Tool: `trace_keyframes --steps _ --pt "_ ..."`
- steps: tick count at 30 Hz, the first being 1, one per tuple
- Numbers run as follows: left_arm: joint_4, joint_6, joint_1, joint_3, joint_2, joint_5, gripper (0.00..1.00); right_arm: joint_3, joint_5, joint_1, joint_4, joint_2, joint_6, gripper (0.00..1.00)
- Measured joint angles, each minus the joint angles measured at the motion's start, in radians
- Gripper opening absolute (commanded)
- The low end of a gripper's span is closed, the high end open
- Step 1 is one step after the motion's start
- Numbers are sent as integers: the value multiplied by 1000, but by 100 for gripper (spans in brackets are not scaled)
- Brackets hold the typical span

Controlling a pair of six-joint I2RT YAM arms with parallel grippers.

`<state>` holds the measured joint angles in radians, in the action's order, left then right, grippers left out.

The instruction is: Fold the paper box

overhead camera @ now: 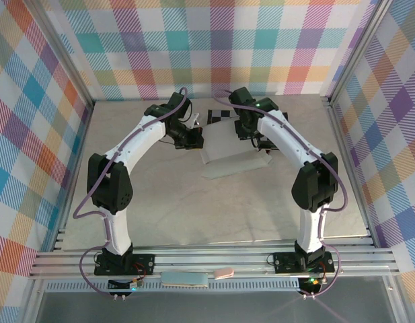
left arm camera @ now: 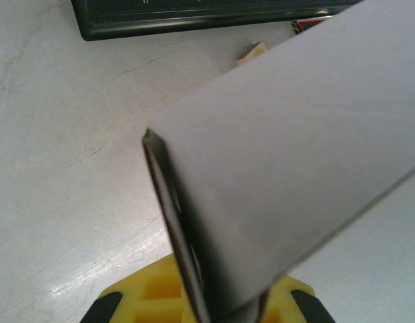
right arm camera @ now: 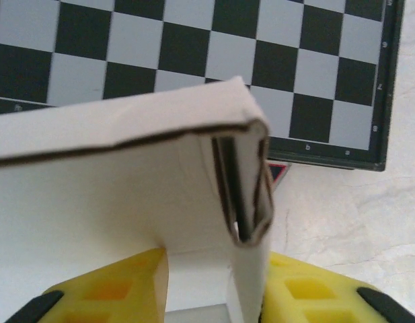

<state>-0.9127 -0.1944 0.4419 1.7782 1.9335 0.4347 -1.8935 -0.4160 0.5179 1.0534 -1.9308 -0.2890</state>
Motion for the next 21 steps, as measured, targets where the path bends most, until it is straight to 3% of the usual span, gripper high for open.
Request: trace_keyframes --steps 3,7,21 --pt "2 0 0 0 0 2 0 -16 27 -6 0 8 3 45" --pt "3 0 1 0 0 3 0 -26 43 -23 -6 9 2 41" --pt "11 0 1 9 0 17 0 -33 -58 -32 2 6 18 2"
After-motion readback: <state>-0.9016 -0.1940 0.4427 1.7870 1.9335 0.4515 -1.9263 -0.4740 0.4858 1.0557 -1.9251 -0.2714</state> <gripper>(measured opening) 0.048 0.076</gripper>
